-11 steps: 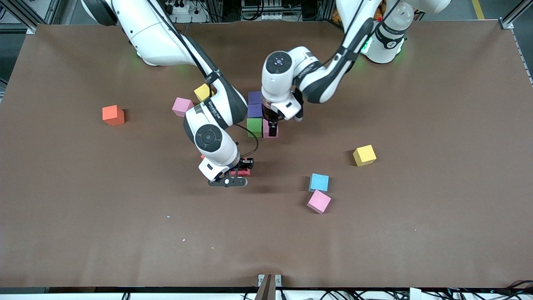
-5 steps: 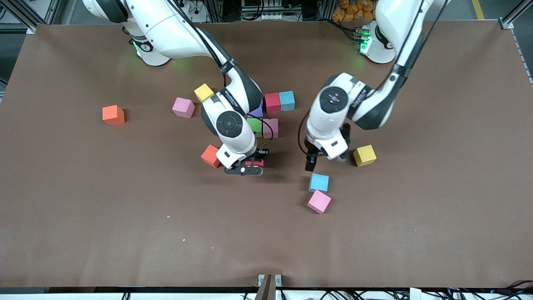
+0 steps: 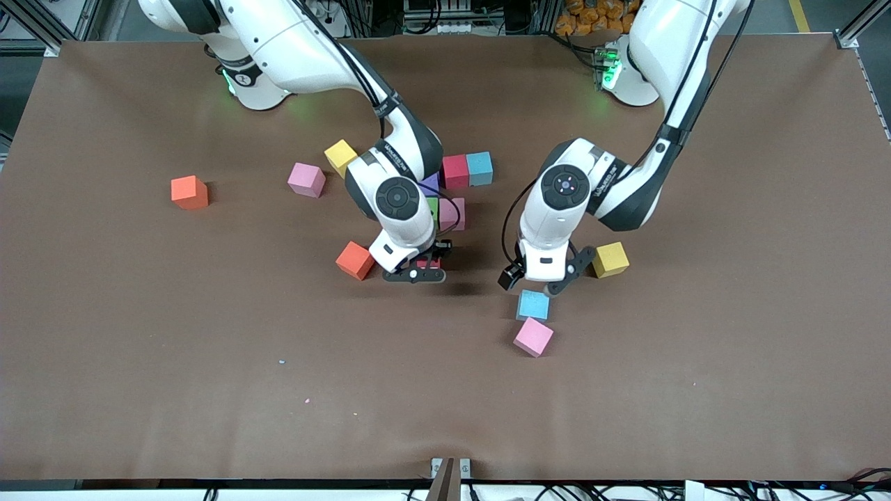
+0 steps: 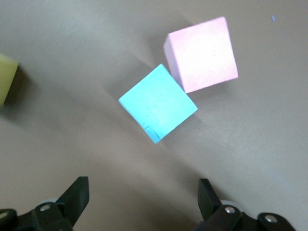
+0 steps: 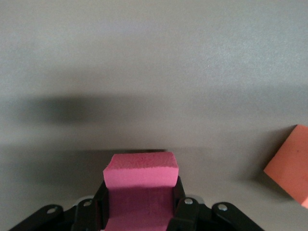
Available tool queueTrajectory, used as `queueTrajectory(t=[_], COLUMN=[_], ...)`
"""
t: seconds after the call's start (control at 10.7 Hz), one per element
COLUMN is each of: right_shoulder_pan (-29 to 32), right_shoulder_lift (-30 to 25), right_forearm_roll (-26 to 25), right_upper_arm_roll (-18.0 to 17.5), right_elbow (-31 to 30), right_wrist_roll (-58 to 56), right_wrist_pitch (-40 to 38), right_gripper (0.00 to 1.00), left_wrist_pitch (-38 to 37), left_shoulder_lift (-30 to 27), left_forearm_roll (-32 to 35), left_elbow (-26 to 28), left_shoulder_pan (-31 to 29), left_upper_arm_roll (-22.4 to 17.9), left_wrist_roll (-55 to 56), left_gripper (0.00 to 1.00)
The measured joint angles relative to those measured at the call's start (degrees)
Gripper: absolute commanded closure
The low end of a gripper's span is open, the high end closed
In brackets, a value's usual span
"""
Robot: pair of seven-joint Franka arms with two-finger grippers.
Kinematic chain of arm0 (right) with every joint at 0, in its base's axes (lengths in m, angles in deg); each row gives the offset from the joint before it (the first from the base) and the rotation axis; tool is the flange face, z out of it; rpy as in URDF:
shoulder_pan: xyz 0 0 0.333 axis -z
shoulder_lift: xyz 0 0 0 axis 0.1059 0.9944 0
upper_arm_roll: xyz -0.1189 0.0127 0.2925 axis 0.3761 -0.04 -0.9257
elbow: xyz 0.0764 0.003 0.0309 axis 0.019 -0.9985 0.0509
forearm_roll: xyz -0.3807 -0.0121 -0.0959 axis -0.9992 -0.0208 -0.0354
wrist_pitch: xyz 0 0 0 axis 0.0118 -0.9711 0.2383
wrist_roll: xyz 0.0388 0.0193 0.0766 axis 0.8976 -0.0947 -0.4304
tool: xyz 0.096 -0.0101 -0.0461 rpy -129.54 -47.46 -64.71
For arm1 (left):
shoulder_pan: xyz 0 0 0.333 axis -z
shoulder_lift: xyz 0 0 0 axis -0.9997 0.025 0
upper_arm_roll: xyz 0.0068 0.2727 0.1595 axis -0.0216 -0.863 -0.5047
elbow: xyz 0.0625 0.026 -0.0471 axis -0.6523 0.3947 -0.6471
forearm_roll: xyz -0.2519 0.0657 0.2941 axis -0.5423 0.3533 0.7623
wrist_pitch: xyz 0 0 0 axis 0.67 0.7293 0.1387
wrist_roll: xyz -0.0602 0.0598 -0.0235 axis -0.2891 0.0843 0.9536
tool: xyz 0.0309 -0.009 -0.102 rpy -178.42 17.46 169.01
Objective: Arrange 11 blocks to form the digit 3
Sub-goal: 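Grasp the cyan block with the left gripper while the right gripper releases magenta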
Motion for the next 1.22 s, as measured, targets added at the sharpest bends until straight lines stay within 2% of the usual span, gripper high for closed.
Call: queueTrajectory(t=[0.28, 0.47, 0.66, 1.22], right_shoulder_pan=[-1.33, -1.9, -2.38, -4.36], right_shoulder_lift=[-4.79, -6.07, -6.08, -6.05], right_forearm_roll=[-0.21, -3.95, -6.81, -7.47], right_upper_arm_roll=[0.05, 0.21, 0.2, 0.23], right_elbow=[-6.2, -7.64, -8.25, -11.37], right_wrist_roll=[0.6, 4.29, 8.19, 10.62], right_wrist_pitch=[1.84, 2.14, 2.58, 7.91], right_gripper=[0.97, 0.98, 0.99, 0.99], left_wrist_pitch=[0.0, -0.01, -0.01, -0.01], left_shoulder_lift=[1.47, 2.58, 3.89, 8.62], left_forearm_roll=[0.0, 0.0, 0.0, 0.0], left_elbow=[-0.5, -1.05, -2.32, -6.04], left_shoulder_pan=[-2.35, -2.88, -2.9, -4.01], left_upper_arm_roll=[-0.13, -0.12, -0.12, -0.43], left_wrist_roll=[-18.94, -27.76, -34.69, -45.6], left_gripper=[0.0, 0.0, 0.0, 0.0])
